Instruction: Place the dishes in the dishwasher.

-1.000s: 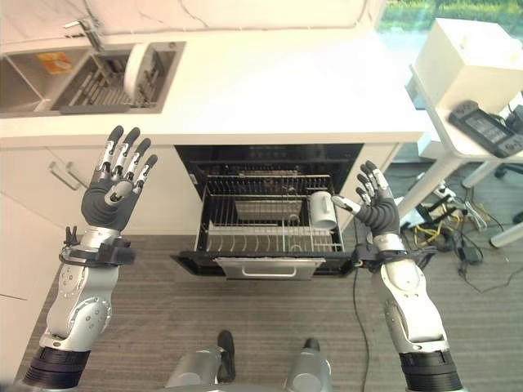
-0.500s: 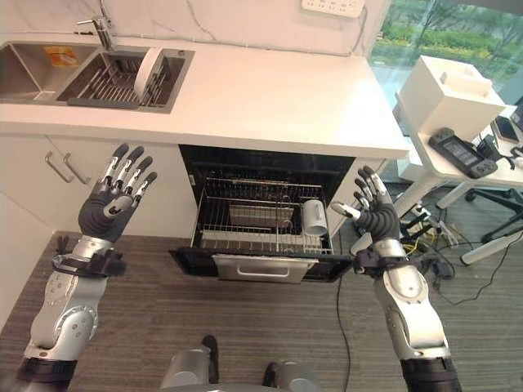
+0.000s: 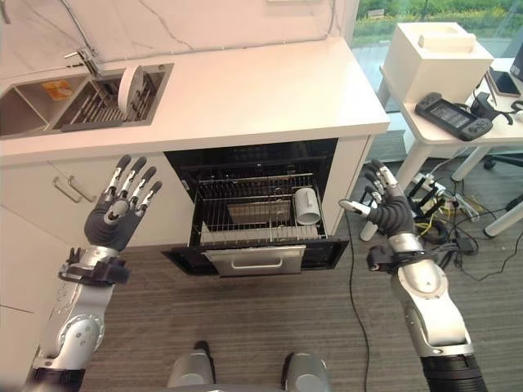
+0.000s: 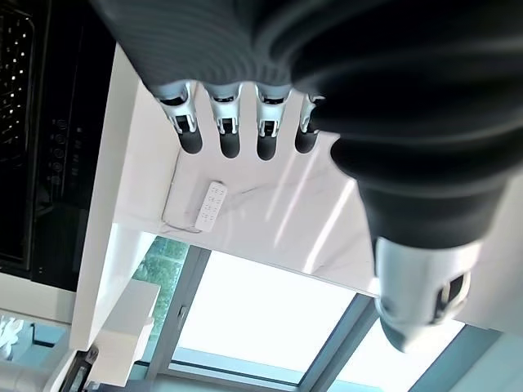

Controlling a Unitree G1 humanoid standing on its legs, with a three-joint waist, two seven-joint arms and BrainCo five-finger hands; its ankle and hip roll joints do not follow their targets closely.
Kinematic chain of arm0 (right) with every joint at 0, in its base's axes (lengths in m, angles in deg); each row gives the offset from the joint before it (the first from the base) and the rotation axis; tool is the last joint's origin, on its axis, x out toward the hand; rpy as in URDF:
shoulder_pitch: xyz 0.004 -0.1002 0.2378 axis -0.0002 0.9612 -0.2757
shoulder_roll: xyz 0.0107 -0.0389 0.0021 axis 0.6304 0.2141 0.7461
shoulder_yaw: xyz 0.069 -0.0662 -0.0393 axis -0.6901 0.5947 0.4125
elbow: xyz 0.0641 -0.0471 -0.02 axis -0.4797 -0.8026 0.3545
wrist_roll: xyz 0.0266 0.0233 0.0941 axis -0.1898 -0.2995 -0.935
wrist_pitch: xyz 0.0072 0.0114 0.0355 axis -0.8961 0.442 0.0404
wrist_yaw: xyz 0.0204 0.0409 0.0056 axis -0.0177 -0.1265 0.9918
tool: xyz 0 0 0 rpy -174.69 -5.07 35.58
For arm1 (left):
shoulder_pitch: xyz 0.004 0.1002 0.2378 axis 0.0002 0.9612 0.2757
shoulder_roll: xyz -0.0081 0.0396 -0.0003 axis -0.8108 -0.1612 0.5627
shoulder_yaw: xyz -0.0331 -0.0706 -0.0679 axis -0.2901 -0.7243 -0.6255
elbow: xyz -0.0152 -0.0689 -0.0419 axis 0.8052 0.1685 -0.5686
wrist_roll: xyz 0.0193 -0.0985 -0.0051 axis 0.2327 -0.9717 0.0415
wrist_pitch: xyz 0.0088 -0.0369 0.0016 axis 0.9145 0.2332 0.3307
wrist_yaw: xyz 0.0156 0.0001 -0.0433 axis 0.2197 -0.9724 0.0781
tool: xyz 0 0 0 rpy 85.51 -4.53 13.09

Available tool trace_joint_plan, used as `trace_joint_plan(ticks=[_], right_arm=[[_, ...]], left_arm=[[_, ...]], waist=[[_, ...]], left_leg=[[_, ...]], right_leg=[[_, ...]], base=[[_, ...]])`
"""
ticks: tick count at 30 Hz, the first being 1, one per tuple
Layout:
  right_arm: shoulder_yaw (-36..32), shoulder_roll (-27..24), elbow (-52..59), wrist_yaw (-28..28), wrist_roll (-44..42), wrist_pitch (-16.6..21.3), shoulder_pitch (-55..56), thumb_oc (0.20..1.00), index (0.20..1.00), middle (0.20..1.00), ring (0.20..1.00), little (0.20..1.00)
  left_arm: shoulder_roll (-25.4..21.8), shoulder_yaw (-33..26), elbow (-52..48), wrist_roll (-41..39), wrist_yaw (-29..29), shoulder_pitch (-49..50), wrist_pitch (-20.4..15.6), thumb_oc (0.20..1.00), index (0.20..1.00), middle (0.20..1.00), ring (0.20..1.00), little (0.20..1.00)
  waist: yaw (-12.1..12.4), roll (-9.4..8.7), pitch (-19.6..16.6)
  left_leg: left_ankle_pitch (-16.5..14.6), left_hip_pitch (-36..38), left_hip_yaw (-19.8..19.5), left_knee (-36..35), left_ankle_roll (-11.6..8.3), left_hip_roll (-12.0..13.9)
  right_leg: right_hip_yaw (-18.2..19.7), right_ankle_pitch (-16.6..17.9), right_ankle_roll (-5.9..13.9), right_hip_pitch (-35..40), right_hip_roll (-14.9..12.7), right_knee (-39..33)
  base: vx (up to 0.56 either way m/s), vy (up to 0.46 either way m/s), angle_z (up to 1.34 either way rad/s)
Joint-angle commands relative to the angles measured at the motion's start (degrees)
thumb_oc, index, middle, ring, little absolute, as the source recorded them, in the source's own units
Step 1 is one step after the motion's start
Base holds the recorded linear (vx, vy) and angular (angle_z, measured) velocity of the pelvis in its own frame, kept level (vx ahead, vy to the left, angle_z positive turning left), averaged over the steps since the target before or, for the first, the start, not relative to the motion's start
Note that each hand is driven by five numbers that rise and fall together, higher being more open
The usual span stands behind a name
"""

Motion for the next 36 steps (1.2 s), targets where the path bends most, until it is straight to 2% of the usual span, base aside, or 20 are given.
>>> trace_joint_plan(ticks=[1, 3, 4, 7, 9, 11, 12, 13, 14, 15, 16, 17, 19, 20, 21, 22, 24, 26, 31, 36], right_arm=[[-0.33, -2.18, 2.94, -0.54, -0.88, 1.69, -4.5, 1.0, 1.0, 1.0, 1.0, 1.0], [-0.93, -2.74, 2.23, -1.45, -0.91, 1.07, -5.91, 1.0, 1.0, 1.0, 1.0, 1.0], [-1.16, -2.91, 2.06, -1.71, -0.74, 0.98, -6.27, 1.0, 1.0, 1.0, 1.0, 1.0], [-2.39, -1.38, 3.0, -0.57, -0.47, 1.73, -4.65, 1.0, 1.0, 1.0, 1.0, 1.0], [-3.96, -0.04, 4.38, 0.71, -1.71, 2.66, -1.63, 1.0, 1.0, 1.0, 1.0, 1.0], [-5.48, 2.66, 5.23, 1.19, -3.06, 3.74, 1.72, 1.0, 1.0, 1.0, 1.0, 1.0], [-5.49, 3.17, 5.22, 1.17, -3.08, 3.84, 1.95, 1.0, 1.0, 1.0, 1.0, 1.0], [-4.39, 5.35, 4.49, 0.64, -2.05, 3.9, 1.52, 1.0, 1.0, 1.0, 1.0, 1.0], [-3.93, 5.79, 4.2, 0.52, -1.65, 3.89, 1.17, 1.0, 1.0, 1.0, 1.0, 1.0], [-2.11, 6.35, 3.0, 0.45, -0.85, 3.63, -0.41, 1.0, 1.0, 1.0, 1.0, 1.0], [-1.37, 6.39, 2.6, 0.79, -0.54, 3.67, -0.99, 1.0, 1.0, 1.0, 1.0, 1.0], [-0.51, 6.57, 2.22, 1.48, -0.07, 3.83, -1.41, 1.0, 1.0, 1.0, 1.0, 1.0], [-0.54, 6.55, 2.37, 2.2, 0.21, 3.88, -1.11, 1.0, 1.0, 1.0, 1.0, 1.0], [-0.67, 6.53, 2.42, 2.2, 0.25, 3.84, -1.02, 1.0, 1.0, 1.0, 1.0, 1.0], [-1.25, 6.22, 2.72, 2.27, 0.08, 3.87, -0.06, 1.0, 1.0, 1.0, 1.0, 1.0], [-1.53, 6.14, 2.85, 2.27, -0.21, 3.99, 0.28, 1.0, 1.0, 1.0, 1.0, 1.0], [-1.95, 5.8, 2.8, 1.8, -0.69, 4.23, 0.87, 1.0, 1.0, 1.0, 1.0, 1.0], [-1.92, 5.72, 2.59, 1.32, -0.91, 4.46, 0.96, 1.0, 1.0, 1.0, 1.0, 1.0], [-0.1, 5.78, 1.75, 2.21, -0.79, 3.47, -1.3, 1.0, 1.0, 1.0, 1.0, 1.0], [1.06, 5.51, 1.96, 2.03, -0.23, 1.92, -2.46, 1.0, 1.0, 1.0, 1.0, 1.0]], left_arm=[[-1.13, -2.46, -5.78, -3.64, -1.51, 1.67, -4.2, 1.0, 1.0, 1.0, 1.0, 1.0], [-0.54, -3.09, -5.63, -4.37, -1.99, 2.11, -5.19, 1.0, 1.0, 1.0, 1.0, 1.0], [-0.71, -3.88, -6.02, -5.03, -1.95, 2.58, -5.39, 1.0, 1.0, 1.0, 1.0, 1.0], [-2.38, -5.1, -5.72, -5.09, -2.02, 0.91, -3.58, 1.0, 1.0, 1.0, 1.0, 1.0], [-3.61, -4.99, -5.12, -5.1, -2.95, 0.05, -2.2, 1.0, 1.0, 1.0, 1.0, 1.0], [-4.82, -5.31, -4.21, -4.48, -5.09, -0.64, -0.36, 1.0, 1.0, 1.0, 1.0, 1.0], [-5.08, -5.33, -4.11, -4.21, -5.38, -0.79, -0.12, 1.0, 1.0, 1.0, 1.0, 1.0], [-6.18, -5.55, -4.52, -3.29, -5.74, -1.3, 0.84, 1.0, 1.0, 1.0, 1.0, 1.0], [-6.45, -5.77, -4.72, -3.05, -5.83, -1.35, 1.12, 1.0, 1.0, 1.0, 1.0, 1.0], [-6.54, -6.13, -5.66, -1.87, -5.28, -1.24, 1.64, 1.0, 1.0, 1.0, 1.0, 1.0], [-6.5, -5.99, -5.9, -1.65, -4.91, -1.39, 1.79, 1.0, 1.0, 1.0, 1.0, 1.0], [-6.27, -5.43, -5.74, -1.38, -4.58, -1.97, 1.87, 1.0, 1.0, 1.0, 1.0, 1.0], [-4.98, -3.96, -5.53, -0.51, -4.65, -2.65, 1.68, 1.0, 1.0, 1.0, 1.0, 1.0], [-4.81, -3.78, -5.49, -0.43, -4.75, -2.72, 1.61, 1.0, 1.0, 1.0, 1.0, 1.0], [-4.04, -3.13, -5.41, -0.42, -5.41, -2.68, 1.74, 1.0, 1.0, 1.0, 1.0, 1.0], [-3.72, -2.86, -5.41, -0.51, -5.73, -2.68, 1.83, 1.0, 1.0, 1.0, 1.0, 1.0], [-3.33, -2.32, -5.25, -0.59, -6.09, -2.59, 1.64, 1.0, 1.0, 1.0, 1.0, 1.0], [-3.1, -1.72, -4.84, -0.48, -6.31, -3.03, 1.47, 1.0, 1.0, 1.0, 1.0, 1.0], [-2.6, -0.95, -4.4, -1.19, -5.64, -3.36, 1.14, 1.0, 1.0, 1.0, 1.0, 1.0], [-2.12, -0.57, -4.4, -1.52, -4.22, -3.29, 1.28, 1.0, 1.0, 1.0, 1.0, 1.0]], waist=[[-0.55, 0.42, -2.43], [-0.78, 1.05, -2.57], [-0.8, 1.06, -2.52], [-1.06, -0.65, -1.87], [-0.51, -2.16, -1.4], [0.65, -4.14, -0.65], [0.88, -4.44, -0.51], [2.3, -5.01, 0.14], [2.81, -5.1, 0.15], [4.31, -4.46, 0.19], [4.48, -4.28, 0.05], [4.39, -4.24, -0.27], [3.38, -4.38, -0.74], [3.12, -4.41, -0.77], [1.97, -4.54, -0.85], [1.5, -4.7, -0.99], [1.04, -4.97, -1.29], [0.91, -5.22, -1.35], [1.54, -4.65, -2.04], [0.99, -3.79, -3.69]], left_leg=[[3.75, 1.97, -0.97, -1.86, -4.44, 1.38], [3.15, 3.22, -2.54, -1.86, -5.09, 0.66], [0.91, 4.25, -2.77, -1.86, -5.0, -0.66], [-2.95, 5.92, 0.91, -1.86, -3.88, -3.16], [-3.91, 6.31, 0.16, -1.86, -2.75, -5.74], [-5.05, 6.71, -0.34, -1.86, -1.11, -8.99], [-5.2, 6.75, -0.36, -1.86, -0.81, -9.44], [-6.19, 7.26, 0.39, -1.86, 0.5, -10.8], [-6.42, 7.25, 0.81, -1.86, 0.91, -11.21], [-7.52, 7.71, 2.01, -1.86, 2.36, -12.02], [-7.84, 7.58, 2.27, -1.86, 3.1, -12.54], [-8.35, 7.17, 2.2, -1.86, 4.44, -13.88], [-9.21, 6.93, 0.91, -1.86, 6.48, -16.35], [-8.98, 6.77, 0.68, -1.86, 6.72, -16.64], [-9.65, 7.48, -0.49, -1.86, 7.51, -17.99], [-9.31, 7.3, -0.93, -1.86, 7.66, -18.66], [-9.36, 7.43, -1.23, -1.86, 7.65, -19.87], [-9.49, 7.6, -1.1, -1.86, 7.7, -20.83], [-9.15, 7.3, -0.78, -1.86, 6.86, -20.87], [-8.73, 7.7, 2.55, -1.86, 6.05, -20.4]], right_leg=[[1.8, 6.14, 2.7, 4.68, -1.2, -10.91], [3.97, 7.23, 4.34, 3.36, -3.1, -10.91], [5.54, 8.3, 6.02, 2.72, -4.54, -10.91], [7.42, 11.03, 9.99, 2.66, -8.39, -10.91], [7.71, 13.02, 10.79, 3.26, -10.5, -10.91], [6.29, 20.63, 11.35, 3.11, -14.46, -10.91], [6.0, 21.86, 11.47, 3.0, -15.07, -10.91], [2.8, 26.22, 12.1, 2.93, -16.96, -10.91], [1.37, 26.58, 12.15, 3.09, -17.23, -10.91], [-3.49, 25.04, 11.27, 5.63, -14.65, -10.91], [-4.35, 23.71, 10.69, 6.45, -12.31, -10.91], [-4.64, 20.9, 9.58, 7.46, -7.86, -10.91], [-2.86, 17.83, 8.05, 8.36, -0.55, -10.91], [-2.44, 17.9, 7.78, 8.15, 0.39, -10.91], [0.22, 16.56, 7.26, 7.91, 4.18, -10.91], [1.17, 15.84, 6.51, 7.29, 5.64, -10.91], [1.92, 12.86, 5.07, 6.65, 7.16, -10.91], [1.68, 12.24, 4.99, 5.6, 6.64, -10.91], [1.02, 9.36, 4.2, 5.11, 5.98, -10.91], [1.9, 7.57, 2.78, 5.3, 6.33, -10.91]], base=[[0.01, 0.63, 0.12], [0.05, 0.621, -0.06], [0.07, 0.752, -0.2], [0.06, 0.542, -0.26], [0.09, 0.487, 0.13], [0.06, 0.322, 0.18], [0.02, 0.361, 0.27], [0.01, 0.347, 0.16], [0.0, 0.588, -0.22], [-0.01, 0.485, -0.33], [-0.01, 0.579, -0.76], [0.0, 0.374, -0.51], [0.02, 0.294, -0.22], [0.06, 0.205, 0.29], [0.04, 0.118, 0.37], [0.06, 0.111, 0.41], [0.04, 0.028, 0.38], [0.04, -0.039, 0.32], [0.02, -0.073, 0.02], [0.06, -0.079, -0.06]])
